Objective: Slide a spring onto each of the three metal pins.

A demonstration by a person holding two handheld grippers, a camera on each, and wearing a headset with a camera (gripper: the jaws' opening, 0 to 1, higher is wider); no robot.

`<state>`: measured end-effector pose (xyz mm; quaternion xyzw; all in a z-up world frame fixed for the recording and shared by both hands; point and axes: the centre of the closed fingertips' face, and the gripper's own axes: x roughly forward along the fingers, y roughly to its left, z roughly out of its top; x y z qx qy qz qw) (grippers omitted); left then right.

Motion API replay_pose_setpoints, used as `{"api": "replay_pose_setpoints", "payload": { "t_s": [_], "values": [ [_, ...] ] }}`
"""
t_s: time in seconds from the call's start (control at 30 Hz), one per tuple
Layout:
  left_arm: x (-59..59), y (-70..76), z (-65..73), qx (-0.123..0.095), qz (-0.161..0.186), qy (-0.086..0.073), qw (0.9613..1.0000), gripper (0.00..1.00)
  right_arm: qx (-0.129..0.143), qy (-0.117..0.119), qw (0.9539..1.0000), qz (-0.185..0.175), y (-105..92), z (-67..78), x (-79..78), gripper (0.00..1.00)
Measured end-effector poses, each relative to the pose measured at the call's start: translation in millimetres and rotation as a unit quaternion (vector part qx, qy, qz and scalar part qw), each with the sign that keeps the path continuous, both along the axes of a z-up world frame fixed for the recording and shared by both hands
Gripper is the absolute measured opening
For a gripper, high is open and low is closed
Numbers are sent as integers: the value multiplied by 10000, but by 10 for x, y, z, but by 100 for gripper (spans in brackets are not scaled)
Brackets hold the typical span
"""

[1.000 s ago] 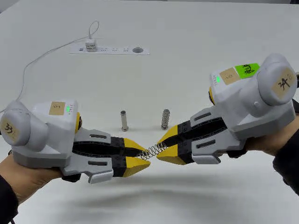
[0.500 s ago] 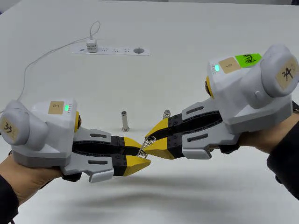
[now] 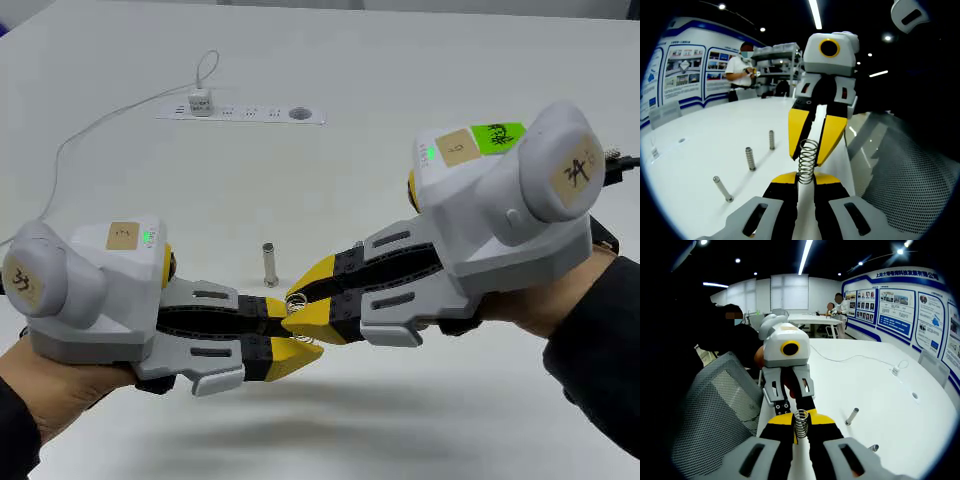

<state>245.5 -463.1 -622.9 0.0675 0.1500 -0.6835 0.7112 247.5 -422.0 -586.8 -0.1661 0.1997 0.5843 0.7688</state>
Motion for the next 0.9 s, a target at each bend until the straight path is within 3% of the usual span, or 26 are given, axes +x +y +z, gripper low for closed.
{"api": "replay_pose_setpoints", "payload": {
  "t_s": [0.43,0.6,0.9],
  "values": [
    [96,51,22,-53,242,-71,9997,11,-1,-148,9998,-112,-9,28,102,11],
    [142,87,41,-67,366,-92,9993,18,106,-207,9994,-247,-6,63,208,11],
    [190,199,-6,-16,612,17,9981,28,302,-432,9971,-540,-23,185,411,11]
  ]
}}
